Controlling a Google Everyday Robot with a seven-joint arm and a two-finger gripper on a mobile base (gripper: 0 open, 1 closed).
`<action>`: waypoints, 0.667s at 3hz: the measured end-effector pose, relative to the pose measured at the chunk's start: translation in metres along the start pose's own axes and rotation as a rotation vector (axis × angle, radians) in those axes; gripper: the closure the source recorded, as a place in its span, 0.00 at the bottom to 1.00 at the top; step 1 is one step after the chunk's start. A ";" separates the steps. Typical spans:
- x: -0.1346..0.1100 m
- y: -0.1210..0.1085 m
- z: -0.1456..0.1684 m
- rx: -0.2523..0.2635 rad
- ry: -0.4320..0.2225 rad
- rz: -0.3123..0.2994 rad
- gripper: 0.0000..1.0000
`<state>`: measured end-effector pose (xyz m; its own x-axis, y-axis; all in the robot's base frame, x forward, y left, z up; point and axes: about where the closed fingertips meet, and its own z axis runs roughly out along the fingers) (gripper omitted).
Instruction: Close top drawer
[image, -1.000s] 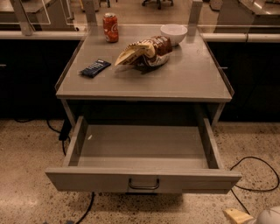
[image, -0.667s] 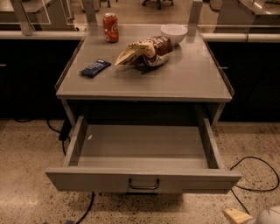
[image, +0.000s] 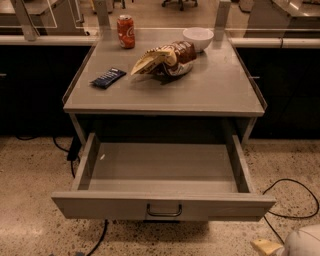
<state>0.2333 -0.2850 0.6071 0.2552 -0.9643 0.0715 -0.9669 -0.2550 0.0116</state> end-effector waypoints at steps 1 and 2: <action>-0.007 -0.010 0.008 -0.033 -0.013 -0.029 0.00; -0.011 -0.026 0.017 -0.039 -0.037 -0.031 0.00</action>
Offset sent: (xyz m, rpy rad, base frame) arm 0.0405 0.0252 -0.0308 0.0574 0.0643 0.0326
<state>0.2557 -0.2695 0.5890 0.2844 -0.9581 0.0333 -0.9579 -0.2825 0.0518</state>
